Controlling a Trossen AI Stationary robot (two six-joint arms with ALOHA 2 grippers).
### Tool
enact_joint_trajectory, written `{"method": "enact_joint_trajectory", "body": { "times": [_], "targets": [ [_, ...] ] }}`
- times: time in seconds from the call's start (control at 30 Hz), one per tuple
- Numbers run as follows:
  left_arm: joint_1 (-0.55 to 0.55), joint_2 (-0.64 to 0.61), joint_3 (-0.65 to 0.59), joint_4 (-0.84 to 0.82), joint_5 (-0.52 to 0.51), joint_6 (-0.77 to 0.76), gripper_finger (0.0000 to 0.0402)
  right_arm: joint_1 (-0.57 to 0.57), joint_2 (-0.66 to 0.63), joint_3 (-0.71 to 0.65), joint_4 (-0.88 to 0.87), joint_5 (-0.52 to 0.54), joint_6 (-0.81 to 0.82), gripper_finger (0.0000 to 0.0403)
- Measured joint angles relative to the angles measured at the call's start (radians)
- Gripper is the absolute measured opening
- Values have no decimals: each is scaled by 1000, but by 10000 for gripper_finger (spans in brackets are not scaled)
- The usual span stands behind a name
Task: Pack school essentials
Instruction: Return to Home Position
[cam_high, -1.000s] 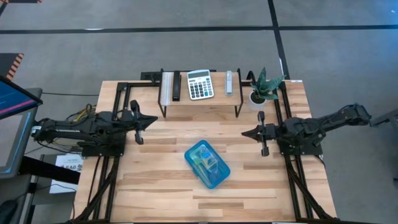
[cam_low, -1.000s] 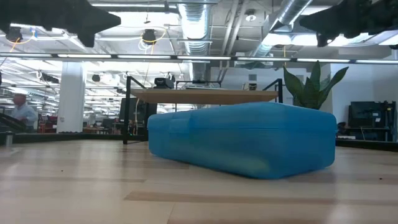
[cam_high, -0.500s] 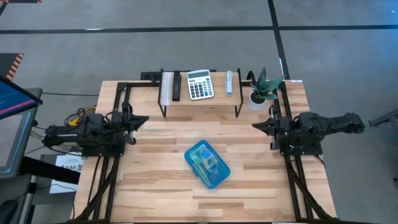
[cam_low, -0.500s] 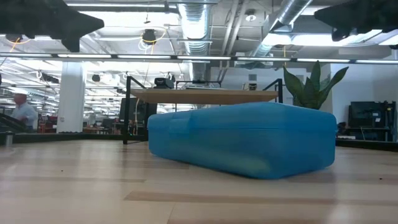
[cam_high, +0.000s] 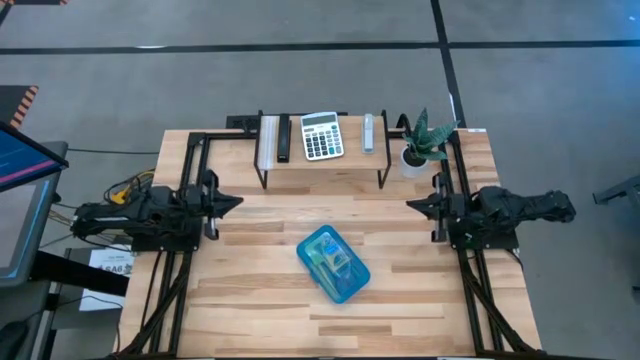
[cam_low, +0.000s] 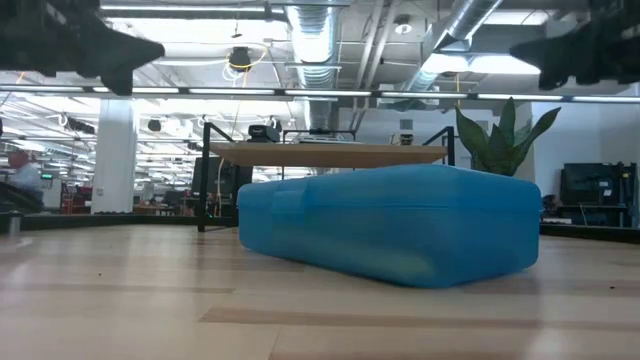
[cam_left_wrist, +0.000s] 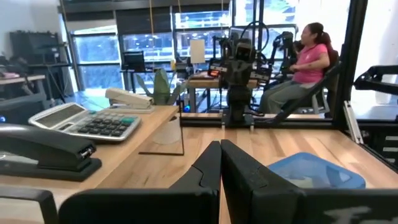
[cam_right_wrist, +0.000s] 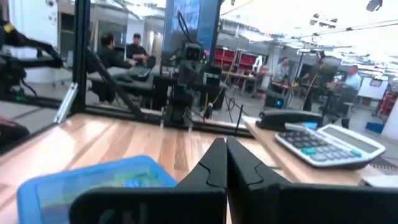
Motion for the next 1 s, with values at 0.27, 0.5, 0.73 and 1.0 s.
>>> {"method": "enact_joint_trajectory", "body": {
  "times": [0.27,0.5,0.73,1.0],
  "targets": [
    [0,1,-36,14,89,-8,0,-43,1,-32,0,-33,30,8],
    [0,1,-87,60,123,-23,0,-68,0,-79,46,-60,38,8],
    [0,1,-87,62,183,-44,0,-74,1,-90,36,-98,49,8],
    [0,1,-99,64,203,-49,0,-74,1,-90,21,-114,71,8]
  ]
}}
